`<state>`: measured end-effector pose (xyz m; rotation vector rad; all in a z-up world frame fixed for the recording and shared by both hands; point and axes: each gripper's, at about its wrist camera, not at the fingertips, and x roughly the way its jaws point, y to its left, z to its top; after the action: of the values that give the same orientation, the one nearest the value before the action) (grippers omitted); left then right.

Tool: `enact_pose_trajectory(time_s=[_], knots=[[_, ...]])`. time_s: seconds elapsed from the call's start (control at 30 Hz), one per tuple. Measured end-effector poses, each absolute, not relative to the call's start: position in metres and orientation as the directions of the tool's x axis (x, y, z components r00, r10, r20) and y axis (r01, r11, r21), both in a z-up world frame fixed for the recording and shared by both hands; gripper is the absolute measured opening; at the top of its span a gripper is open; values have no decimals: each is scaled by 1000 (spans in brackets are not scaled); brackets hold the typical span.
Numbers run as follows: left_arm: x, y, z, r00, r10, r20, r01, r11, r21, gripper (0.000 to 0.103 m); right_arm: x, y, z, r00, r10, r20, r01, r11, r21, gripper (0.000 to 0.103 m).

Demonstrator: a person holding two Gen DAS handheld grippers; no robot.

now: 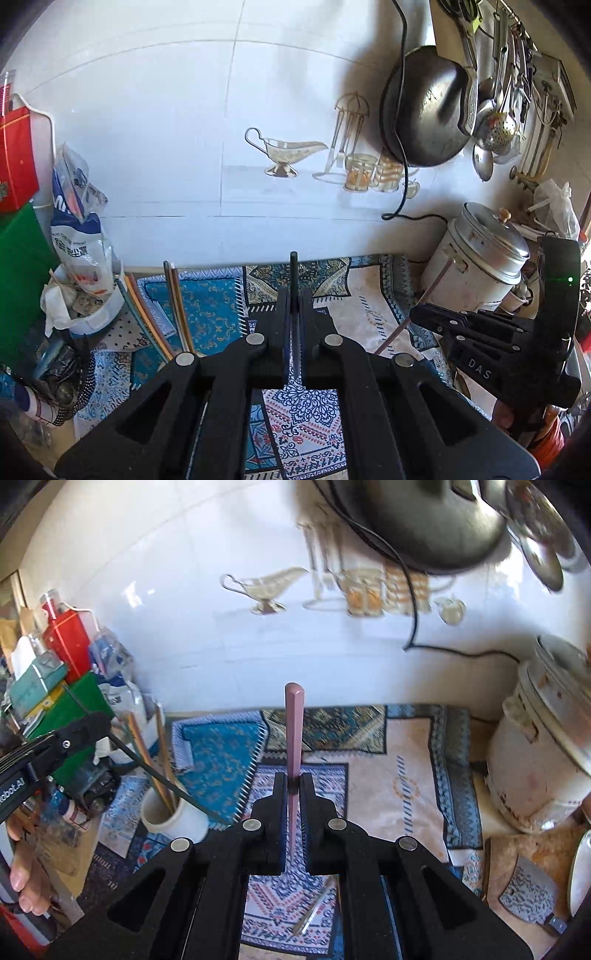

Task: Organize utensils
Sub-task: 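Carry the pink chopstick with the right tool while the left tool carries the dark rod to the white cup, then open the right tool over the white cup while the left tool releases the dark rod into it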

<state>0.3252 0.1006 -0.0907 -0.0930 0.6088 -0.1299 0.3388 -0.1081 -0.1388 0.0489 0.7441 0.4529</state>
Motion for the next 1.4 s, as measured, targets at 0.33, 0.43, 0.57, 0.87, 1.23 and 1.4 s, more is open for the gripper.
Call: enact_pose_trajectory(time_s=[0.33,0.43,0.57,0.87,1.23,1.4], knots=[[318,153,-64,849,-78,-522,21,993,-114,2,331,-46,-95,642,524,-560,-510,837,197,6],[313,168,-61,851,-58,-522,3,994,-106,2,329,-23,-86,632,557,-538,-548,813,198,6],[310,186,-65,846,-24,-532,-28,996,-89,2,329,7,-86,608,586,-535,-584,787,198,6],[320,213,-100,793,-5,-609,-57,995,-82,2,342,58,-121,544,567,-619,-604,776,180,6],[346,230,-154,679,-46,-733,-59,991,-117,2,358,86,-174,454,476,-753,-584,798,153,6],[350,235,-163,653,-53,-756,-66,990,-126,2,358,89,-178,445,459,-769,-583,800,141,6]])
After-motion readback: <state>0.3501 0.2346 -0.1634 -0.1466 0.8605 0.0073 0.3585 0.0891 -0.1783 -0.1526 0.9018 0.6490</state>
